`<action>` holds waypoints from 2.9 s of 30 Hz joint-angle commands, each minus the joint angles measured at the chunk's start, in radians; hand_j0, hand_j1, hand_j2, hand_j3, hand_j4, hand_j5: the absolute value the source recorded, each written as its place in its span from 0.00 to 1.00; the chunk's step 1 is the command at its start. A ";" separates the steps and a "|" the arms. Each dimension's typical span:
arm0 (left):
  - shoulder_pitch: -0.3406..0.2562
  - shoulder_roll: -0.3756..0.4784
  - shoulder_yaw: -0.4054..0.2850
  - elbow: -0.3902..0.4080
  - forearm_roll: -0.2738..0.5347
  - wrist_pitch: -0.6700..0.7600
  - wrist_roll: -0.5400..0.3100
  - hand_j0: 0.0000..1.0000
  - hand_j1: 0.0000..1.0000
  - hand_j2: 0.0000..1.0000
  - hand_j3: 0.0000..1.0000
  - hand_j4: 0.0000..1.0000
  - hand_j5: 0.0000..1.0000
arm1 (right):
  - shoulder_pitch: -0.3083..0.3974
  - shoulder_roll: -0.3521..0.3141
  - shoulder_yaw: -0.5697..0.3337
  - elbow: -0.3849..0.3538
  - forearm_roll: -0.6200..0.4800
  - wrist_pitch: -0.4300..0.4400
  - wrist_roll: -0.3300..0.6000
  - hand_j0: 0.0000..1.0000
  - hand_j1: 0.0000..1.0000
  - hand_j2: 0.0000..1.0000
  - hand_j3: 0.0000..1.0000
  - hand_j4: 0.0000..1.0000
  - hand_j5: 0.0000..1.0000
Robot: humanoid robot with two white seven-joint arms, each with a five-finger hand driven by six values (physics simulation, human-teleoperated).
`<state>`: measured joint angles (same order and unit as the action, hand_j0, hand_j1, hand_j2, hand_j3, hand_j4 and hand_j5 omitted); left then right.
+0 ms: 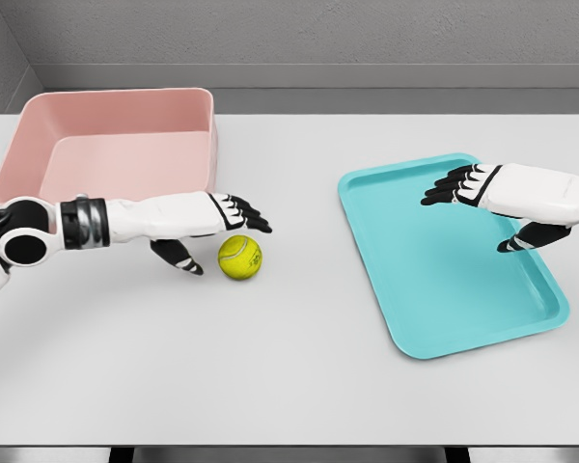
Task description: Put the tennis from the blue tray into the pink basket with both arms
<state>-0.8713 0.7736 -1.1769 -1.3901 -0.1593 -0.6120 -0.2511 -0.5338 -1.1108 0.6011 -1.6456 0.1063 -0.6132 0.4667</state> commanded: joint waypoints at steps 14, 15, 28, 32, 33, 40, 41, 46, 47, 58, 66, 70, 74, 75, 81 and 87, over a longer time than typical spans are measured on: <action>-0.011 -0.054 0.003 0.063 0.064 0.001 -0.085 1.00 1.00 1.00 1.00 1.00 1.00 | 0.005 0.000 -0.001 0.001 -0.007 0.002 0.000 1.00 1.00 1.00 1.00 1.00 1.00; -0.011 -0.060 0.003 0.066 0.070 0.001 -0.088 1.00 1.00 1.00 1.00 1.00 1.00 | 0.005 0.000 -0.001 0.000 -0.007 0.002 0.000 1.00 1.00 1.00 1.00 1.00 1.00; -0.018 -0.091 0.002 0.125 0.084 0.001 -0.123 1.00 1.00 1.00 1.00 1.00 1.00 | 0.005 0.008 -0.001 0.003 -0.007 0.002 0.000 1.00 1.00 1.00 1.00 1.00 1.00; -0.017 -0.105 0.002 0.132 0.084 0.001 -0.142 1.00 1.00 1.00 1.00 1.00 1.00 | 0.005 0.011 -0.001 0.004 -0.007 0.002 0.000 1.00 1.00 1.00 1.00 1.00 1.00; -0.017 -0.105 0.002 0.132 0.084 0.001 -0.142 1.00 1.00 1.00 1.00 1.00 1.00 | 0.005 0.011 -0.001 0.004 -0.007 0.002 0.000 1.00 1.00 1.00 1.00 1.00 1.00; -0.017 -0.105 0.005 0.131 0.092 0.001 -0.142 1.00 1.00 1.00 1.00 1.00 1.00 | 0.006 0.014 -0.001 0.012 -0.007 0.002 0.003 1.00 1.00 1.00 1.00 1.00 1.00; -0.017 -0.103 0.005 0.132 0.098 0.001 -0.142 1.00 1.00 1.00 1.00 1.00 1.00 | 0.006 0.014 -0.001 0.015 -0.007 0.002 0.003 1.00 1.00 1.00 1.00 1.00 1.00; -0.018 -0.108 0.005 0.132 0.106 0.001 -0.142 1.00 1.00 1.00 1.00 1.00 1.00 | 0.006 0.014 -0.001 0.018 -0.007 0.002 0.003 1.00 1.00 1.00 1.00 1.00 1.00; -0.018 -0.108 0.003 0.132 0.106 0.001 -0.142 1.00 1.00 1.00 1.00 1.00 1.00 | 0.005 0.014 -0.001 0.018 -0.007 0.002 0.003 1.00 1.00 1.00 1.00 1.00 1.00; -0.018 -0.117 0.000 0.154 0.104 0.001 -0.143 1.00 1.00 1.00 1.00 1.00 1.00 | 0.006 0.016 -0.001 0.026 -0.007 0.002 0.003 1.00 1.00 1.00 1.00 1.00 1.00; -0.018 -0.123 -0.015 0.145 0.101 0.001 -0.142 1.00 1.00 1.00 1.00 1.00 1.00 | 0.006 0.016 -0.001 0.032 -0.007 0.002 0.003 1.00 1.00 1.00 1.00 1.00 1.00; -0.025 -0.123 -0.021 0.146 0.101 0.001 -0.142 0.89 0.89 0.89 0.89 0.89 0.89 | 0.006 0.016 -0.001 0.033 -0.007 0.002 0.003 1.00 1.00 1.00 1.00 1.00 1.00; -0.026 -0.123 -0.023 0.148 0.101 0.001 -0.140 0.83 0.83 0.83 0.83 0.83 0.83 | 0.006 0.023 -0.001 0.033 -0.007 0.002 0.003 1.00 1.00 1.00 1.00 1.00 1.00; -0.026 -0.123 -0.023 0.148 0.101 0.001 -0.140 0.82 0.82 0.82 0.82 0.82 0.82 | 0.006 0.023 -0.001 0.033 -0.007 0.002 0.003 1.00 1.00 1.00 1.00 1.00 1.00; -0.037 -0.122 -0.052 0.146 0.103 0.001 -0.140 0.80 0.80 0.80 0.80 0.80 0.80 | 0.006 0.025 -0.001 0.033 -0.007 0.002 0.003 1.00 1.00 1.00 1.00 1.00 1.00; -0.038 -0.122 -0.056 0.148 0.103 0.001 -0.140 0.72 0.72 0.72 0.72 0.72 0.72 | 0.006 0.029 -0.001 0.041 -0.007 0.002 0.003 1.00 1.00 1.00 1.00 1.00 1.00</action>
<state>-0.9096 0.6515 -1.2327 -1.2424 -0.0639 -0.6126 -0.3915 -0.5277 -1.0817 0.6003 -1.6074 0.1064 -0.6132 0.4699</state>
